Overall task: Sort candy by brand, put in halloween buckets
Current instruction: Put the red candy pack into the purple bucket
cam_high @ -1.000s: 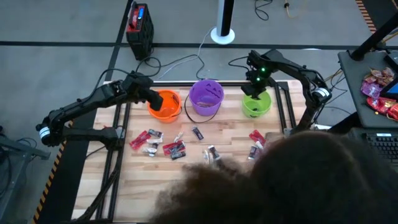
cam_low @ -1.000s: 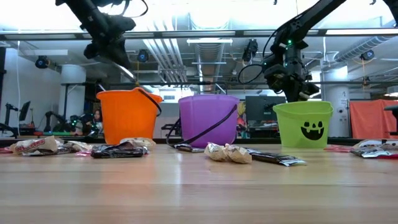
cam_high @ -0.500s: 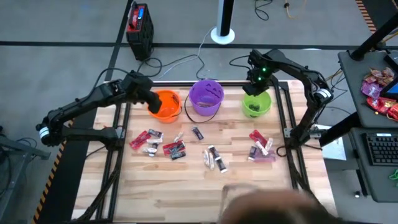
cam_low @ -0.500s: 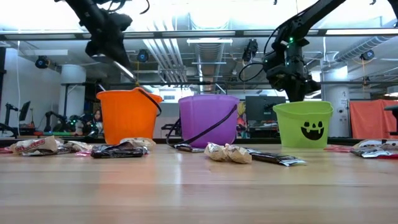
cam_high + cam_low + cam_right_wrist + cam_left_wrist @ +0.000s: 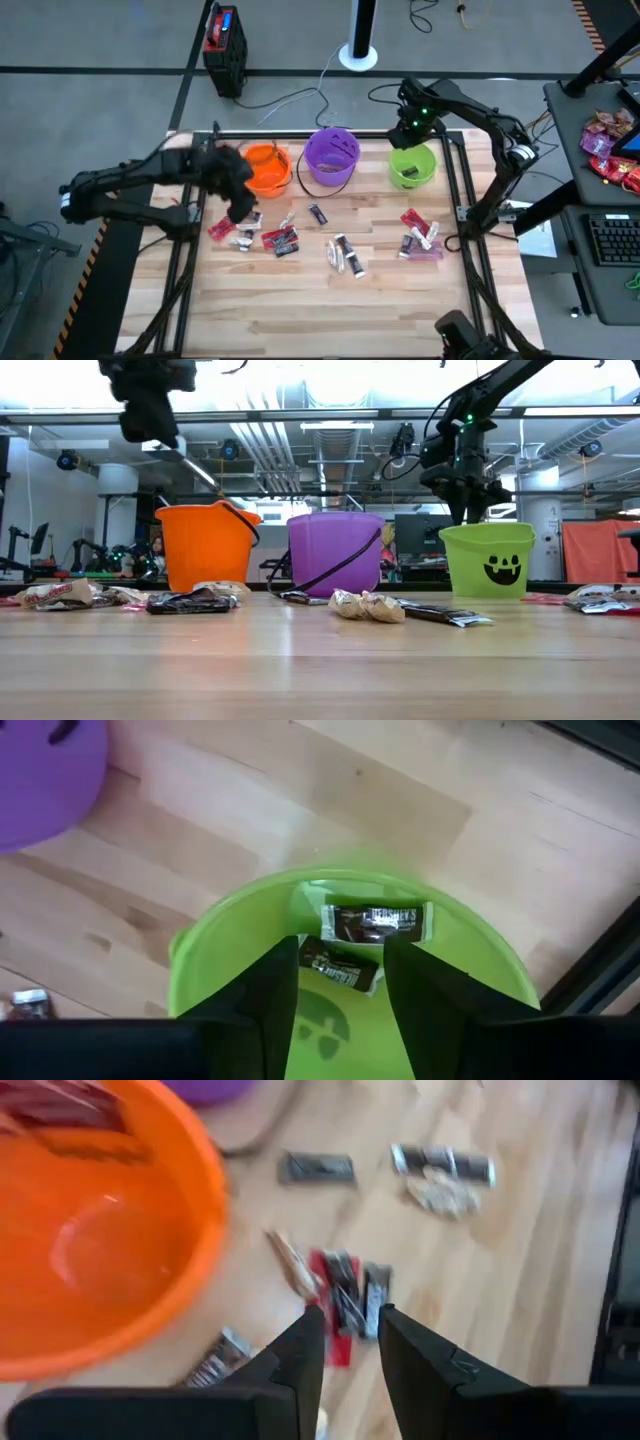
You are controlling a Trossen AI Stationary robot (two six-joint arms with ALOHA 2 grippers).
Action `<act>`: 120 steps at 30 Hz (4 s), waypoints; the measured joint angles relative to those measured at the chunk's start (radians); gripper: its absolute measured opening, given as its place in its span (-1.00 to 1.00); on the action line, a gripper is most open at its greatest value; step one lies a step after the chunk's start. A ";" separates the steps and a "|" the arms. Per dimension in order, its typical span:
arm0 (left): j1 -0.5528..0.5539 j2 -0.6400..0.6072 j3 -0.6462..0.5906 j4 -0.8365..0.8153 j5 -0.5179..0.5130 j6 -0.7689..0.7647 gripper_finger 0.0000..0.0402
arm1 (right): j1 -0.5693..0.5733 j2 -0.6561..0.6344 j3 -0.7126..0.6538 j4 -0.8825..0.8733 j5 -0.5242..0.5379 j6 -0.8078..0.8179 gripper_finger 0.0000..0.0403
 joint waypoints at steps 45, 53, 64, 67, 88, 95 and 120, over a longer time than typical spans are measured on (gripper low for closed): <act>-0.353 0.255 -0.663 0.936 -0.311 -0.112 -0.49 | 0.085 -0.170 0.000 0.089 0.054 0.135 -0.08; -0.355 0.354 -0.664 0.961 -0.312 -0.134 -0.43 | 0.085 -0.170 0.000 0.096 0.054 0.128 -0.08; -0.352 0.351 -0.670 0.994 -0.297 -0.137 -0.93 | 0.084 -0.170 0.000 0.096 0.053 0.103 -0.08; -0.353 0.291 -0.674 0.966 -0.273 -0.156 -0.94 | 0.084 -0.170 0.000 0.096 0.054 0.096 -0.08; -0.149 -0.021 -0.142 0.371 -0.380 -0.002 -1.00 | 0.084 -0.162 0.000 0.384 0.003 -0.047 -0.08; 0.173 0.069 0.043 0.474 -0.303 0.286 -1.00 | 0.084 -0.162 0.000 0.691 -0.213 -0.151 -0.08; 0.487 0.561 0.327 0.832 0.175 0.533 -1.00 | 0.077 0.063 0.057 1.339 -0.883 0.029 -0.08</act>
